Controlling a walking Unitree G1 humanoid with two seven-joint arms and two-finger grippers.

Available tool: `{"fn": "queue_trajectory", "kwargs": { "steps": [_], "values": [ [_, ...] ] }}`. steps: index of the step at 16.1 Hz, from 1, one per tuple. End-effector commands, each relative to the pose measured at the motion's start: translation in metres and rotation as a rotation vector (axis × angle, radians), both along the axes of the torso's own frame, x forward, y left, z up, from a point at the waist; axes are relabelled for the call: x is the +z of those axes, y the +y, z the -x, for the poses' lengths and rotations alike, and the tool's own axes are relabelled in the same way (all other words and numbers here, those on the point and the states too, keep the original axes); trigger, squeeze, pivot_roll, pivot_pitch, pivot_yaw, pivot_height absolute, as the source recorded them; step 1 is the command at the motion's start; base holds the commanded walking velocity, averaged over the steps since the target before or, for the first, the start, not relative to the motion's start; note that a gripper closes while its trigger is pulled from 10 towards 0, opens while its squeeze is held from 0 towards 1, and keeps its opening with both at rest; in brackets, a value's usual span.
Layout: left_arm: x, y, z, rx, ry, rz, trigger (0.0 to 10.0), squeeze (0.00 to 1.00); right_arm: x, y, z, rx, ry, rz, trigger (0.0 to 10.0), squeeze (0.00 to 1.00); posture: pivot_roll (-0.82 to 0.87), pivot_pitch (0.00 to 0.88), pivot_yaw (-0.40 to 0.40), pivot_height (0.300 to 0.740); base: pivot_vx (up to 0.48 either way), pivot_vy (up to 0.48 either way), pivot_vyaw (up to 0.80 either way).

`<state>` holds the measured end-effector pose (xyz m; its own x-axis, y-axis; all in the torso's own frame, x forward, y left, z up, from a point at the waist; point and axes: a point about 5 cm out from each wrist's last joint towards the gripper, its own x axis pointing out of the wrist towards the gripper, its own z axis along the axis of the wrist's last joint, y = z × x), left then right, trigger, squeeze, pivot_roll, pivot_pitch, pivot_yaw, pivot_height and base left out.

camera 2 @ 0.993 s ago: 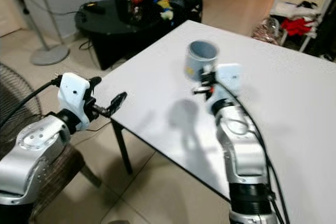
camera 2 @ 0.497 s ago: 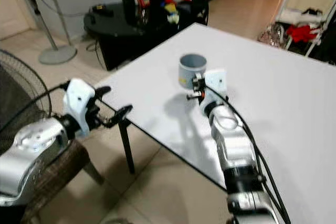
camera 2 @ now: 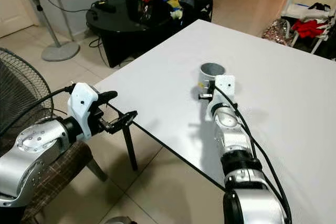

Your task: Setting the table

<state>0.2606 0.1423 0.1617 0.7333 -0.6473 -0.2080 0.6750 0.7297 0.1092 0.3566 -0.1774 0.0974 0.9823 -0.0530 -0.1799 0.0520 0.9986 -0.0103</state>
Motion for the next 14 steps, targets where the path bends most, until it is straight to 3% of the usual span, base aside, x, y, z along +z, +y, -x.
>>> {"fn": "queue_trajectory", "kwargs": {
  "steps": [1, 5, 6, 7, 11, 14],
  "values": [
    [0.003, -0.001, 0.002, -0.018, -0.007, -0.008, 10.0, 0.00, 0.004, -0.002, -0.003, -0.009, -0.019, -0.006, 10.0, 0.00, 0.17, 0.000, 0.059, 0.740, 0.000, 0.000, 0.00],
    [0.003, 0.001, 0.006, -0.030, 0.002, -0.008, 10.0, 0.00, 0.002, -0.003, -0.007, -0.012, -0.017, 0.004, 10.0, 0.00, 0.17, 0.000, 0.053, 0.740, 0.000, 0.000, 0.00],
    [0.001, 0.000, 0.007, -0.041, 0.007, -0.014, 10.0, 0.00, 0.000, -0.002, -0.006, -0.010, -0.011, 0.026, 10.0, 0.26, 0.17, 0.000, 0.052, 0.740, 0.000, 0.000, 0.00],
    [0.001, 0.000, 0.007, -0.042, 0.008, -0.012, 10.0, 0.00, -0.002, -0.003, -0.005, -0.019, -0.010, 0.013, 10.0, 1.00, 0.17, 0.000, 0.051, 0.740, 0.000, 0.000, 0.00],
    [0.003, 0.000, 0.005, -0.043, 0.007, -0.014, 10.0, 0.00, -0.007, -0.005, -0.002, -0.010, -0.016, -0.023, 10.0, 1.00, 0.16, 0.000, 0.061, 0.740, 0.000, 0.000, 0.00],
    [0.004, 0.004, 0.002, -0.032, -0.001, -0.027, 10.0, 0.00, -0.001, -0.007, 0.006, 0.046, -0.084, -0.049, 10.0, 1.00, 0.15, 0.000, 0.070, 0.740, 0.000, 0.000, 0.00]
  ]
}}
